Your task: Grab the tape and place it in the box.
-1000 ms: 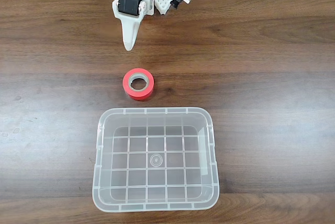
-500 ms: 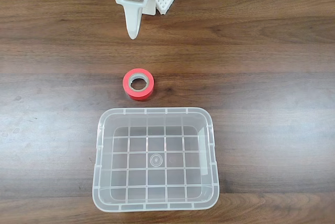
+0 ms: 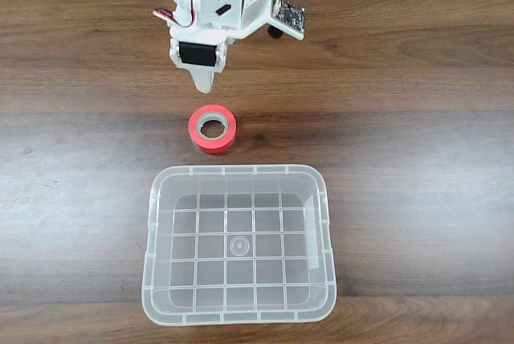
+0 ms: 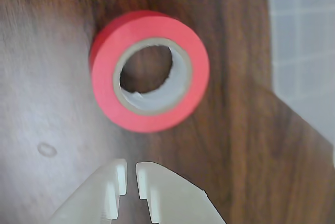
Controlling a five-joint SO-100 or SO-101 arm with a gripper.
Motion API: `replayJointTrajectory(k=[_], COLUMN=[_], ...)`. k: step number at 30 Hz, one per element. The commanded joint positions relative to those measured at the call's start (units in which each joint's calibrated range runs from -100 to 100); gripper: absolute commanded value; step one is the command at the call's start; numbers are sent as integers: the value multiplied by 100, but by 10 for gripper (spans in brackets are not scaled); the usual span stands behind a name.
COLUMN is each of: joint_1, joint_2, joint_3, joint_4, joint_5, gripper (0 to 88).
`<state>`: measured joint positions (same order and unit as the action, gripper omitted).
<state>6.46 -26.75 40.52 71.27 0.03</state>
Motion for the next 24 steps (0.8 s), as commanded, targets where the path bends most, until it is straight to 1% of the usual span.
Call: replayJointTrajectory(k=[1,7,15,17,22,24], joint_1=[49,49,56,56,56,56], joint_2=[591,993,1219,1235,1251,1251], joint_3=[-123,-88,122,236,499,586], joint_4=[-595,-663,-672,-817,-980,-1083], joint_5=[-34,-45,-45,-29,-3,3], gripper=[15,91,94,96,172,172])
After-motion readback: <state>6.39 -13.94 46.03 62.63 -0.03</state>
